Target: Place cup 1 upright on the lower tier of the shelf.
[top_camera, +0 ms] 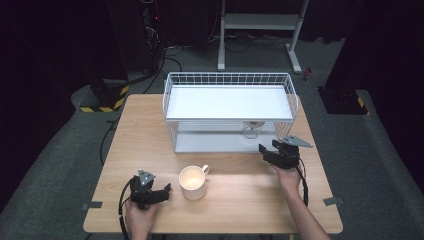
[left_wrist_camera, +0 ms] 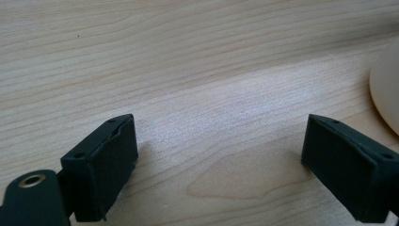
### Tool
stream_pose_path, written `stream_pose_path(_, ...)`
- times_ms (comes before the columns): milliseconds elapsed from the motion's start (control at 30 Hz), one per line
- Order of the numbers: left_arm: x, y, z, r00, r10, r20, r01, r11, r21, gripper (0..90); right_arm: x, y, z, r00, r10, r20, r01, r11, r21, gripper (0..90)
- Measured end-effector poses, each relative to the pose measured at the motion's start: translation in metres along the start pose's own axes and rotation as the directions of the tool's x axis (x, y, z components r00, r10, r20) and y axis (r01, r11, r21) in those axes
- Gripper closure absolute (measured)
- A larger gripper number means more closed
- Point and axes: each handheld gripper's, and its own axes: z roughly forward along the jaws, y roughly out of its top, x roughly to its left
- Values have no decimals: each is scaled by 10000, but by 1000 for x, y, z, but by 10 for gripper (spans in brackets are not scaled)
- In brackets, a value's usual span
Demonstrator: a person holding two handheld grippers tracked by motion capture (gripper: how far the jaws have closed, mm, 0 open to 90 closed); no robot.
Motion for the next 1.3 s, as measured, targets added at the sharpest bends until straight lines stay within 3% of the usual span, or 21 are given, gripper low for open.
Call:
stream_pose_path(833, 0, 0, 0, 10000, -67, -3, 67, 10000, -16, 121, -2, 1, -28, 9997, 49, -241, -63, 9982, -593, 347)
stream_pose_path(1300, 0, 0, 0, 10000, -71, 8, 71, 10000, -31, 123, -5, -4, -39, 9993, 145, -332, -166, 9978, -638, 342)
